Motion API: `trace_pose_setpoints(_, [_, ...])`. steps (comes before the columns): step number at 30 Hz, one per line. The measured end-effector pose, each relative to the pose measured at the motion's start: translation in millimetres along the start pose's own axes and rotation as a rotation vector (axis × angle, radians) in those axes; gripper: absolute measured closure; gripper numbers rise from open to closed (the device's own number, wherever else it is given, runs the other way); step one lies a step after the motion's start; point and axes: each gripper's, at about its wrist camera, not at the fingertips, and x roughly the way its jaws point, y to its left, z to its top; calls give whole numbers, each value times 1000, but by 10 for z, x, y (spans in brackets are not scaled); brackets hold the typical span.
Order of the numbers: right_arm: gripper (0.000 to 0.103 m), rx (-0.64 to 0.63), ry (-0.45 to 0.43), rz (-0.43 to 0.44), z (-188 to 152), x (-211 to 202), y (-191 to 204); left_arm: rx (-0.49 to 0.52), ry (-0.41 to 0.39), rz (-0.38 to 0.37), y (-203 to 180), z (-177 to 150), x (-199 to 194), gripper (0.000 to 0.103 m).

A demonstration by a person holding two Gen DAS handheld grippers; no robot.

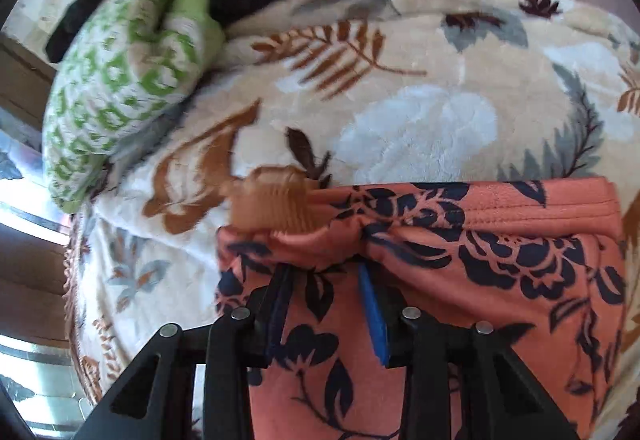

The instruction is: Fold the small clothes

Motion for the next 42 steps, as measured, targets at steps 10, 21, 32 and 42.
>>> trace_pose_setpoints(10, [63, -27, -215, 92, -643, -1212, -343, -26, -118, 45, -4, 63, -279, 16])
trace_pose_setpoints(21, [56, 72, -246, 84, -1747, -1308, -1059, -19, -92, 113, -83, 42, -57, 16])
trace_pose_setpoints(32, [51, 138, -450, 142, -1682, -1738, -1263, -19, -103, 114, -130, 98, -38, 16])
trace_pose_setpoints(42, [46, 132, -476, 167, -1691, -1758, -1152, -35, -125, 105, -126, 128, -99, 16])
